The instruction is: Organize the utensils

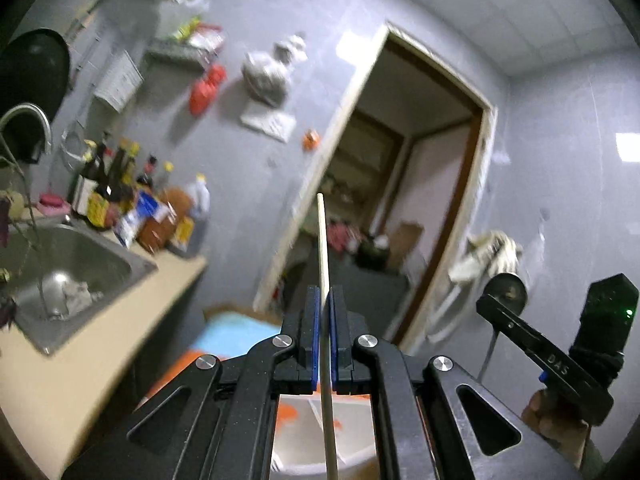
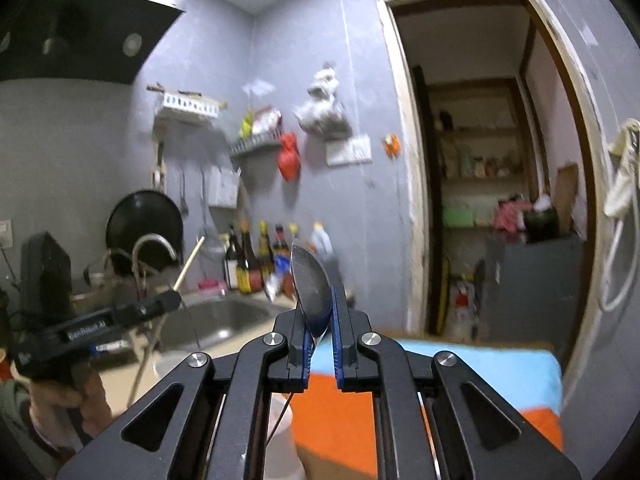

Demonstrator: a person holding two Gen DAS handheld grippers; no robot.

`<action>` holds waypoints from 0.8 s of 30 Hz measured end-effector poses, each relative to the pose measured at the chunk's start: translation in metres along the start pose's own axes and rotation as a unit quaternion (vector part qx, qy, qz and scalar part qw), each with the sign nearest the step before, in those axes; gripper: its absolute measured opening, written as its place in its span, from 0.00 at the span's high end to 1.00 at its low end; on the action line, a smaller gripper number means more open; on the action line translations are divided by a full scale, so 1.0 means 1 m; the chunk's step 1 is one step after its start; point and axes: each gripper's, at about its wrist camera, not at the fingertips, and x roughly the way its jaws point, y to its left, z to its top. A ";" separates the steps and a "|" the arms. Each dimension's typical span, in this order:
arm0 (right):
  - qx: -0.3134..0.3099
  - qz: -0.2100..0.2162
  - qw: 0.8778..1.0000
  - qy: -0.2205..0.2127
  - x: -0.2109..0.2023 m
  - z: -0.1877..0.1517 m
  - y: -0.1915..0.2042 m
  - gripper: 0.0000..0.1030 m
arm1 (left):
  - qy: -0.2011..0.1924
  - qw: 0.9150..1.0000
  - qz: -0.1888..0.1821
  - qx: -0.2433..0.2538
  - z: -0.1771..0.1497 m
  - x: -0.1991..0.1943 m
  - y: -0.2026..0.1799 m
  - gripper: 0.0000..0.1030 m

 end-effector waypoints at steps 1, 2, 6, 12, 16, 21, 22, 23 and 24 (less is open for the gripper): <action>-0.007 -0.002 1.000 -0.009 0.004 0.002 0.005 0.94 | -0.016 1.000 0.003 -0.001 0.003 0.000 0.008 0.98; -0.016 -0.005 1.000 -0.018 0.010 0.002 0.011 0.94 | -0.029 1.000 0.006 -0.002 0.006 0.000 0.015 0.98; -0.055 -0.026 0.997 -0.049 0.034 -0.004 0.033 0.94 | -0.073 0.997 0.029 0.000 0.007 0.000 0.040 0.98; -0.108 -0.052 0.991 -0.060 0.058 -0.033 0.049 0.94 | -0.100 0.992 0.075 0.000 -0.007 0.004 0.061 0.98; -0.132 -0.047 0.989 -0.041 0.067 -0.055 0.054 0.94 | -0.101 0.991 0.088 0.018 -0.021 0.006 0.058 0.98; -0.130 -0.037 0.991 -0.015 0.068 -0.070 0.052 0.94 | -0.101 0.990 0.088 0.045 -0.039 0.007 0.048 0.98; -0.130 -0.033 0.991 -0.008 0.068 -0.073 0.051 0.94 | -0.098 0.990 0.087 0.048 -0.043 0.008 0.047 0.98; -0.129 -0.031 0.991 -0.004 0.068 -0.075 0.051 0.94 | -0.092 0.991 0.087 0.050 -0.045 0.008 0.046 0.98; -0.127 -0.028 0.991 0.001 0.068 -0.077 0.050 0.93 | -0.086 0.991 0.086 0.050 -0.047 0.010 0.046 0.98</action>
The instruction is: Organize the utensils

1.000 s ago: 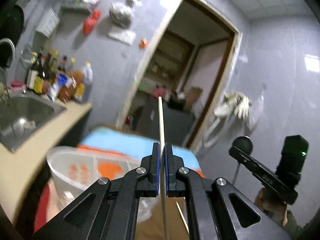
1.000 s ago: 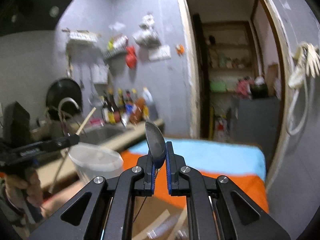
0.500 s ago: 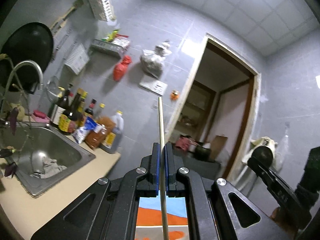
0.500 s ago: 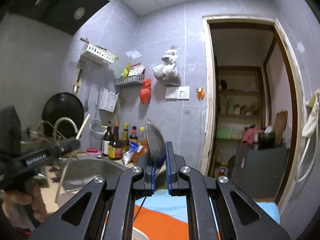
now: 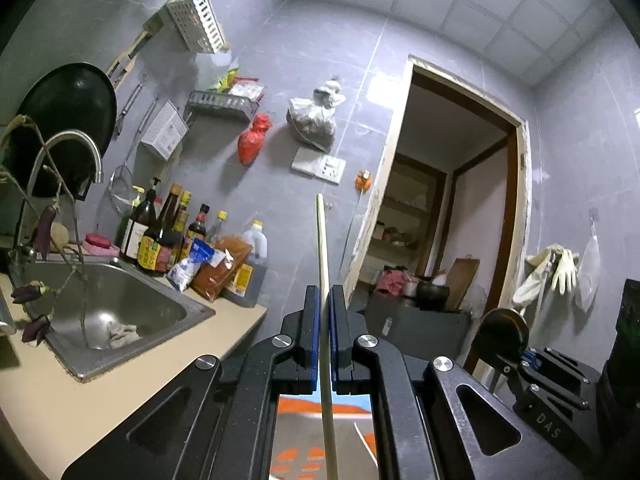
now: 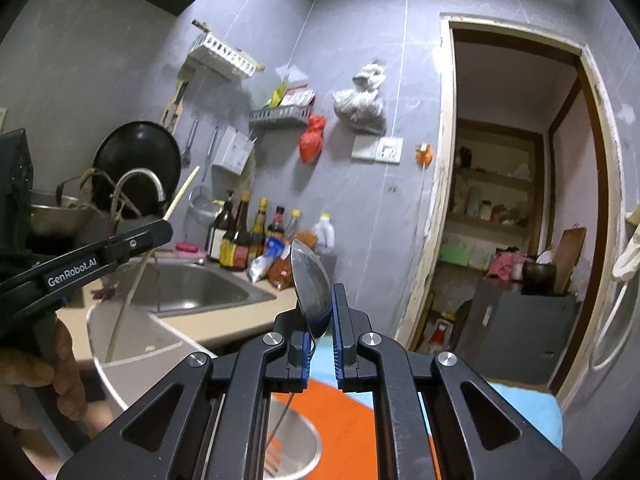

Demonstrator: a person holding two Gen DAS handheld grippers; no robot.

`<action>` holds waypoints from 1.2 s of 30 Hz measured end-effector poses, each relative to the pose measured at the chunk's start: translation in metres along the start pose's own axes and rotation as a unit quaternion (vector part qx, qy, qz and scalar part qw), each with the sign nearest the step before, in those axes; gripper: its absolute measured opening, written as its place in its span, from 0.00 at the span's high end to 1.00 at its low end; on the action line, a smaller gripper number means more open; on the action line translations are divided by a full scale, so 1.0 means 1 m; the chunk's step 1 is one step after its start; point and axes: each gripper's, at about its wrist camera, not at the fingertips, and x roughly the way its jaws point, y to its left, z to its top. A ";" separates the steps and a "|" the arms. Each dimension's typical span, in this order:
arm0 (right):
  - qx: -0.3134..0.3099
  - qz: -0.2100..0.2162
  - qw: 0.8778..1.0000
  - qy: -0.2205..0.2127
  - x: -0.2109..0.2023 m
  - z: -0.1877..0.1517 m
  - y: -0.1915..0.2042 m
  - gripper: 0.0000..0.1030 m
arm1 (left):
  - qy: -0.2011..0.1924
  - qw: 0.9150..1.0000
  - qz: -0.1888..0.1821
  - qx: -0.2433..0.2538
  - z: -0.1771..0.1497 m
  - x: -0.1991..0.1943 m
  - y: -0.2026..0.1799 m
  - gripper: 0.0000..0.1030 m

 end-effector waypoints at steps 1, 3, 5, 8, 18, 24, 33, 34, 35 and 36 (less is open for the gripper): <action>0.003 0.005 1.000 0.006 0.000 -0.002 -0.001 0.93 | 0.008 1.000 -0.001 0.001 -0.002 0.001 0.000 0.97; 0.009 0.013 1.000 0.016 -0.001 -0.005 -0.002 0.93 | 0.026 1.000 -0.004 0.003 -0.007 0.001 -0.001 0.97; 0.018 0.023 0.999 0.029 -0.002 -0.008 -0.004 0.92 | 0.043 0.999 -0.009 -0.002 -0.010 -0.002 -0.001 0.97; 0.032 0.041 0.998 0.047 -0.003 -0.010 -0.007 0.92 | 0.062 0.998 -0.023 -0.022 -0.010 -0.008 -0.001 0.96; 0.074 0.064 0.994 0.054 -0.026 -0.002 -0.018 0.76 | 0.127 0.991 -0.037 -0.020 -0.002 -0.028 -0.024 0.68; 0.104 0.047 0.993 0.029 -0.061 0.014 -0.039 0.43 | 0.156 0.988 -0.017 0.003 0.002 -0.037 -0.047 0.47; 0.089 -0.031 0.995 -0.014 -0.126 0.028 -0.073 0.02 | 0.142 0.989 0.010 0.043 0.005 -0.054 -0.091 0.05; 0.091 -0.046 0.995 -0.023 -0.138 0.029 -0.079 0.00 | 0.141 0.989 0.011 0.048 0.005 -0.055 -0.095 0.05; 0.091 -0.053 0.994 -0.027 -0.143 0.028 -0.082 0.00 | 0.140 0.989 0.011 0.055 0.003 -0.057 -0.102 0.04; 0.089 -0.064 0.993 -0.033 -0.153 0.028 -0.086 0.00 | 0.139 0.988 0.010 0.060 0.003 -0.058 -0.106 0.04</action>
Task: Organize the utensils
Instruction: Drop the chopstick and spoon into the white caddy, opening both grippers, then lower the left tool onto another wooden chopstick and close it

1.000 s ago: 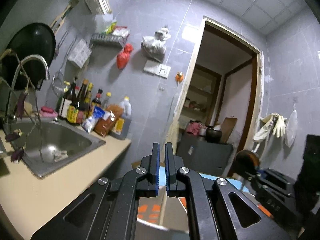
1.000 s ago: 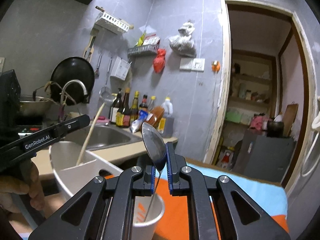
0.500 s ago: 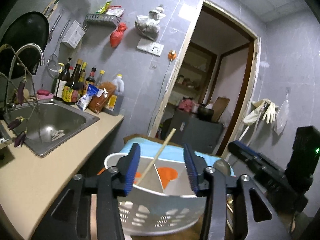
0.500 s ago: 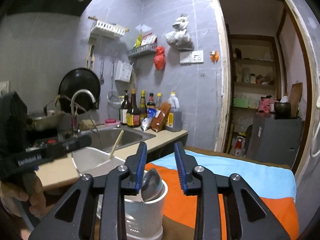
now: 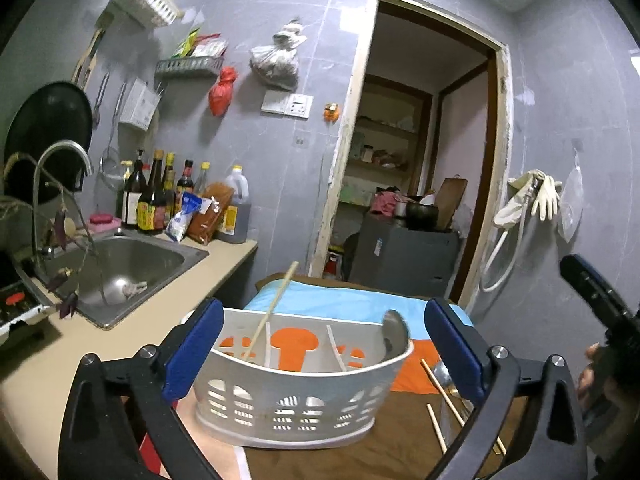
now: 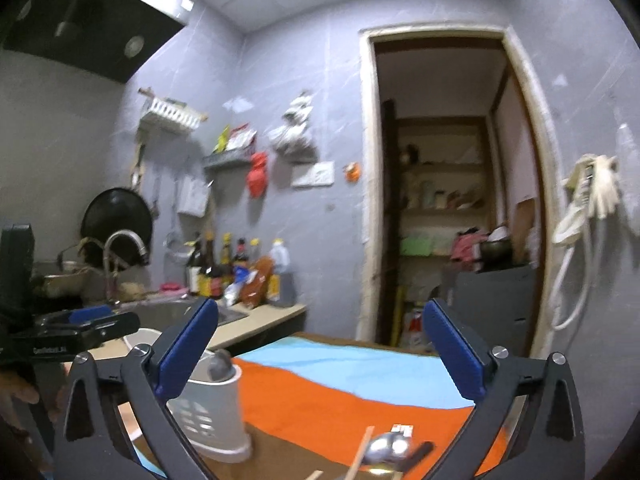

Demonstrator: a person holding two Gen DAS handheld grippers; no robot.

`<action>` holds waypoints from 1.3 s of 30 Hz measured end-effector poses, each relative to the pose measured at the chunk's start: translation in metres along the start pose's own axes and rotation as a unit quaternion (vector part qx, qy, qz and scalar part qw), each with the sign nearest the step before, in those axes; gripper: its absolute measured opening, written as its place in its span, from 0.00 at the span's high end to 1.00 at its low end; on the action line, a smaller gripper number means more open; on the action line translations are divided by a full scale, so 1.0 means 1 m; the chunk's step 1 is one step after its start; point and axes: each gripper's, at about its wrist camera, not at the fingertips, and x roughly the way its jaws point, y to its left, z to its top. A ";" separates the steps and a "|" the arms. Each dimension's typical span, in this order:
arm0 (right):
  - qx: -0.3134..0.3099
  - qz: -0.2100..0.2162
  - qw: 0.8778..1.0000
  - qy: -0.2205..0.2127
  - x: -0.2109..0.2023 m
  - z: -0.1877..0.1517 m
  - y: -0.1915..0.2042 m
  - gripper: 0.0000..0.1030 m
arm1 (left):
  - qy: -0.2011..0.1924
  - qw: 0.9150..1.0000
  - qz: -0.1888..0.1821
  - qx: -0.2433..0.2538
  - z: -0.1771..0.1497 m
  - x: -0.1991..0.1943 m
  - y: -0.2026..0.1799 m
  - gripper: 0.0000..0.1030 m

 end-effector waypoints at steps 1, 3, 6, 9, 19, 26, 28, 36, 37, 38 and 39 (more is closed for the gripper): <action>-0.003 -0.008 1.000 -0.003 -0.006 0.001 -0.004 0.00 | -0.002 1.000 -0.001 0.006 -0.001 -0.002 -0.007 0.04; -0.008 -0.020 1.000 -0.011 -0.015 0.001 -0.010 0.00 | -0.007 1.000 -0.006 0.016 -0.002 -0.004 -0.017 0.04; -0.014 -0.039 0.999 -0.019 -0.031 0.001 -0.021 0.00 | -0.013 0.999 -0.014 0.032 -0.004 -0.008 -0.035 0.04; -0.018 -0.055 0.998 -0.020 -0.042 -0.002 -0.034 0.00 | -0.010 0.998 -0.028 0.047 -0.009 -0.010 -0.054 0.04; -0.007 -0.081 0.996 0.029 -0.055 -0.033 -0.068 0.00 | 0.045 0.994 -0.064 0.077 -0.043 0.010 -0.096 0.04; 0.021 -0.067 0.992 0.104 -0.043 -0.063 -0.080 0.00 | 0.113 0.986 -0.082 0.095 -0.068 0.030 -0.111 0.04; 0.033 -0.056 0.988 0.138 -0.036 -0.073 -0.083 0.00 | 0.133 0.982 -0.085 0.102 -0.074 0.036 -0.115 0.04; 0.072 -0.030 0.968 0.240 -0.011 -0.103 -0.090 0.19 | 0.194 0.971 -0.083 0.111 -0.087 0.058 -0.122 0.04; 0.074 -0.027 0.965 0.251 -0.008 -0.106 -0.090 0.21 | 0.204 0.969 -0.084 0.109 -0.088 0.062 -0.123 0.04; 0.075 -0.024 0.963 0.257 -0.005 -0.108 -0.090 0.22 | 0.211 0.968 -0.086 0.108 -0.089 0.065 -0.123 0.05; 0.074 -0.019 0.961 0.266 -0.003 -0.110 -0.090 0.28 | 0.221 0.966 -0.087 0.106 -0.090 0.069 -0.123 0.05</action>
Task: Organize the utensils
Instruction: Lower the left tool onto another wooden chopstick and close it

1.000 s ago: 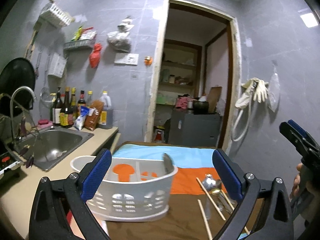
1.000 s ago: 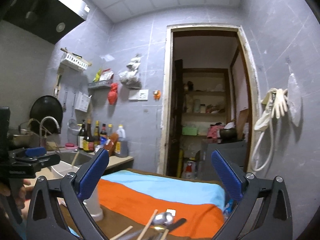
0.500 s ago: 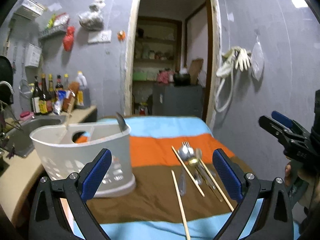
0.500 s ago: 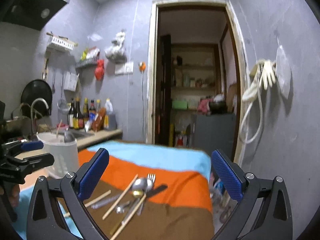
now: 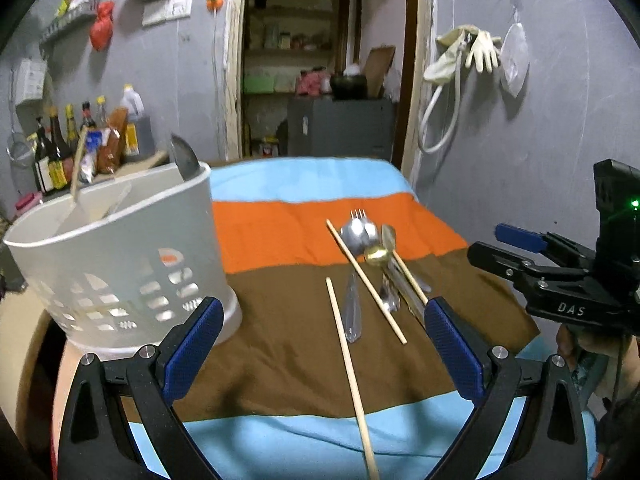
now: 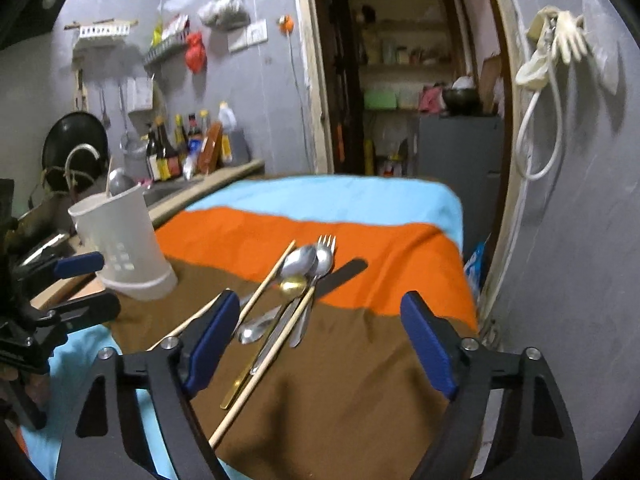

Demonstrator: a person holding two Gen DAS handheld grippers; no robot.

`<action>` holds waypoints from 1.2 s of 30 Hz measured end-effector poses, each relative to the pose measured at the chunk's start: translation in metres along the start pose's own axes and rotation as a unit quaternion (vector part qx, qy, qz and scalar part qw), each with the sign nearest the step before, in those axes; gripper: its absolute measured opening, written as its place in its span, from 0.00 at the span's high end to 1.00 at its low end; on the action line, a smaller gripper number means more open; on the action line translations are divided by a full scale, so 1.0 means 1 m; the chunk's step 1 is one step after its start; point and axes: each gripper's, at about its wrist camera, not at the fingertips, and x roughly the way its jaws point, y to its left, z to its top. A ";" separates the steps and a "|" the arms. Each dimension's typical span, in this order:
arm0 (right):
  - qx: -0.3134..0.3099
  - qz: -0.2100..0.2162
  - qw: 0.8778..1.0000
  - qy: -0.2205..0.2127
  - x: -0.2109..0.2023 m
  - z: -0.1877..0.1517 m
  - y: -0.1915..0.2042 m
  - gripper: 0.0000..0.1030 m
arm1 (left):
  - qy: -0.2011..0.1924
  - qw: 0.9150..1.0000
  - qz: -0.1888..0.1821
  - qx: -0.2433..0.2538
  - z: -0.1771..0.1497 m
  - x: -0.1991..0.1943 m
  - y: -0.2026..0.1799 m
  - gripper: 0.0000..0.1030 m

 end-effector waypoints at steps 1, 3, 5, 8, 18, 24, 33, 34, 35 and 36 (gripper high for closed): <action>-0.003 0.002 1.000 0.008 0.003 0.000 0.001 0.34 | 0.009 1.000 -0.002 -0.002 0.000 0.003 0.001 0.05; -0.007 0.011 1.000 0.026 0.009 -0.001 0.002 0.42 | 0.031 0.999 -0.010 -0.007 0.000 0.011 0.002 0.09; -0.008 0.025 0.999 0.045 0.016 -0.002 0.004 0.51 | 0.054 0.998 -0.019 -0.012 0.000 0.019 0.005 0.24; -0.013 0.038 0.997 0.071 0.025 -0.004 0.007 0.62 | 0.091 0.995 -0.040 -0.023 -0.003 0.031 0.008 0.43; -0.015 0.061 0.987 0.147 0.052 -0.008 0.012 0.76 | 0.152 0.984 -0.070 -0.061 -0.002 0.056 0.023 0.81; 0.005 0.076 0.984 0.161 0.057 -0.008 0.006 0.87 | 0.160 0.981 -0.082 -0.077 -0.001 0.062 0.030 0.85; 0.036 0.097 0.977 0.186 0.075 -0.002 0.001 0.87 | 0.173 0.978 -0.085 -0.078 0.003 0.071 0.032 0.86; 0.038 0.098 0.976 0.188 0.077 -0.001 0.001 0.87 | 0.174 0.978 -0.086 -0.079 0.003 0.071 0.033 0.86; 0.041 0.100 0.976 0.191 0.080 0.000 0.000 0.87 | 0.174 0.978 -0.087 -0.081 0.003 0.071 0.034 0.88; 0.042 0.100 0.975 0.193 0.081 0.000 0.000 0.89 | 0.173 0.978 -0.086 -0.082 0.003 0.072 0.035 0.91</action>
